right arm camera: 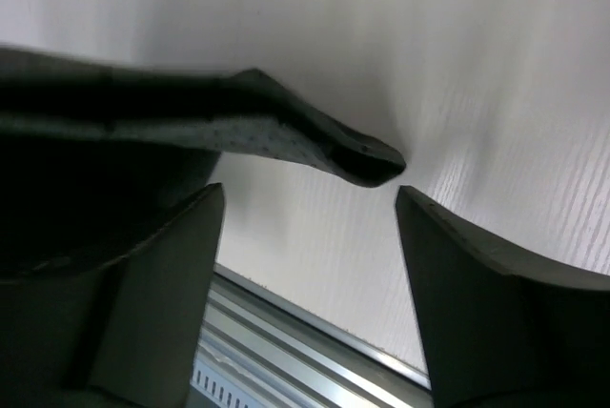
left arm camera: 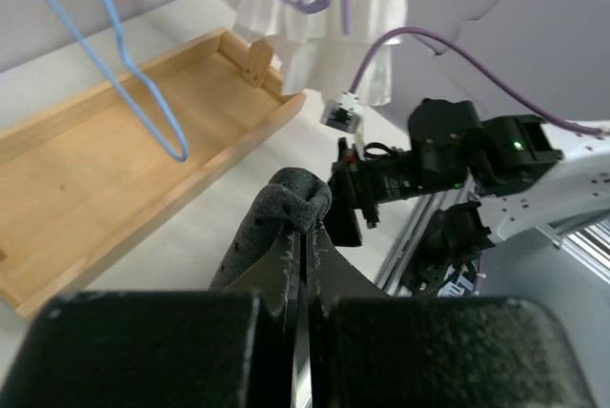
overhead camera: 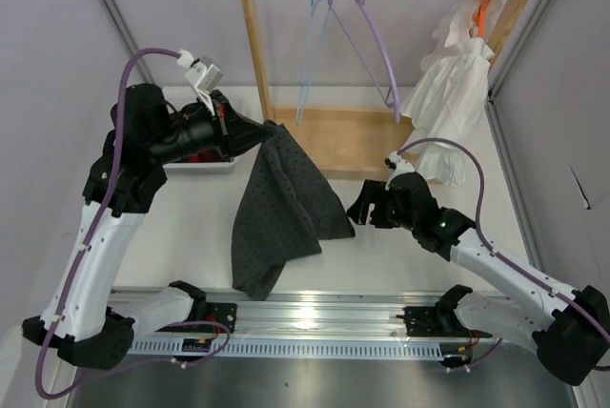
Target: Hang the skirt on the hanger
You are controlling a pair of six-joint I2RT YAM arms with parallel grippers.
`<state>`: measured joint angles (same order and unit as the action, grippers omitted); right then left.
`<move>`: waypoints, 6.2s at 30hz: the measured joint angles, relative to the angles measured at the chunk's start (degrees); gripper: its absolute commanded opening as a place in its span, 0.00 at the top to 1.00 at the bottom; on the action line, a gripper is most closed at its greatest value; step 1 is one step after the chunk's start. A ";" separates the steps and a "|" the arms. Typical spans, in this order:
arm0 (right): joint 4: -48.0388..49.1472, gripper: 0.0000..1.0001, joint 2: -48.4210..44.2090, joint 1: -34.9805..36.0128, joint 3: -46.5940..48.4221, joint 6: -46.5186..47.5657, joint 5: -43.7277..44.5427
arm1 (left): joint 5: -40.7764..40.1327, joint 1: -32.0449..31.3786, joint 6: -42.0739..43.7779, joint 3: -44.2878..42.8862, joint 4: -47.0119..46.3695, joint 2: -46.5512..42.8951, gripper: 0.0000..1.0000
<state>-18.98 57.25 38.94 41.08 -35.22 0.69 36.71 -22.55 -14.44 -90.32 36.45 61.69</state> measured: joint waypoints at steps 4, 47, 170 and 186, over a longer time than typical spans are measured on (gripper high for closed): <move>0.81 0.27 -0.44 0.26 -2.29 -0.26 -1.42 | -3.45 0.00 -0.07 0.72 0.74 0.90 1.00; 40.65 0.38 36.65 16.11 1.22 17.59 -6.21 | -23.02 -0.04 -1.97 3.26 5.86 6.43 1.00; -21.88 1.00 7.61 7.41 44.89 -12.76 9.31 | -45.42 -26.56 -25.59 69.05 -37.73 -11.63 0.53; -21.90 1.00 6.82 7.32 44.87 -12.81 8.87 | -45.33 -27.36 -34.23 70.82 -39.52 -12.13 0.99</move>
<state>-40.88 64.07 46.26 85.95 -48.03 9.56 -8.62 -49.91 -48.66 -19.51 -3.07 49.56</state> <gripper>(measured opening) 0.036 0.136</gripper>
